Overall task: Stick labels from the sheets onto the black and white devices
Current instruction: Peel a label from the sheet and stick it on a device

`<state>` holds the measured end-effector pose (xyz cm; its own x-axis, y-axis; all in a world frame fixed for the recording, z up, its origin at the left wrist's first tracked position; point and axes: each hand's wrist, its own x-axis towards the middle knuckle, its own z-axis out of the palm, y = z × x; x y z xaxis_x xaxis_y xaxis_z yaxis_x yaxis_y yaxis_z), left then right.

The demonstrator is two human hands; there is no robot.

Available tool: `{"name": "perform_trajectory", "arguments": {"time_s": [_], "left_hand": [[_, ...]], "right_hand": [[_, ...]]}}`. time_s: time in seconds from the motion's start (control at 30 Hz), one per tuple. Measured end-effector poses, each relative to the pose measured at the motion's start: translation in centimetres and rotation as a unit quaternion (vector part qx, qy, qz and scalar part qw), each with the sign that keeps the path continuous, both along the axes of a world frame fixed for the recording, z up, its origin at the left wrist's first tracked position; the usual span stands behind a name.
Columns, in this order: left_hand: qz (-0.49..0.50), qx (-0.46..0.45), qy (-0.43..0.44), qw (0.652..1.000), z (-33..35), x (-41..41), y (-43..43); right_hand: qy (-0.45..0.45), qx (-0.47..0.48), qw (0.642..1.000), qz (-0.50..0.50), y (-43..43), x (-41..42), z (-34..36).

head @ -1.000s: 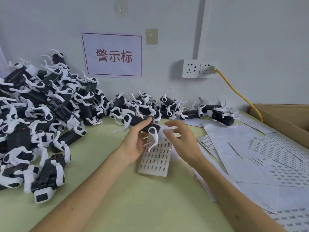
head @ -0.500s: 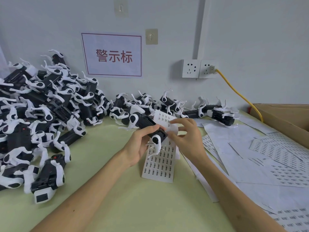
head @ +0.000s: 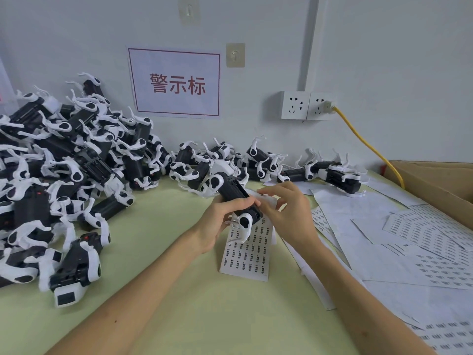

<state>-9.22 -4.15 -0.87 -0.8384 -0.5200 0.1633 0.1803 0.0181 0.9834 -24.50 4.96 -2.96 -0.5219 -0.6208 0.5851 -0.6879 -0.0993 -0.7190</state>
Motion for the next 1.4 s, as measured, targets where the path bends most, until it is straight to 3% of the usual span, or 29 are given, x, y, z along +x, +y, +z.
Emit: {"name": "perform_trajectory", "arguments": {"time_s": [1.03, 1.27, 1.4], "left_hand": [[0.016, -0.03, -0.028, 0.999, -0.9, -0.7, -0.3], [0.084, -0.029, -0.103, 0.991, -1.2, -1.1, -0.8], [0.226, 0.025, -0.054, 0.972, -1.6, -1.2, -1.6]], "right_hand": [[-0.049, -0.05, 0.995, -0.076, 0.3, -0.2, 0.5], [-0.088, -0.071, 0.991, -0.064, 0.6, -0.5, 1.1], [-0.075, -0.041, 0.995, -0.048, 0.6, -0.3, 1.1]]}}
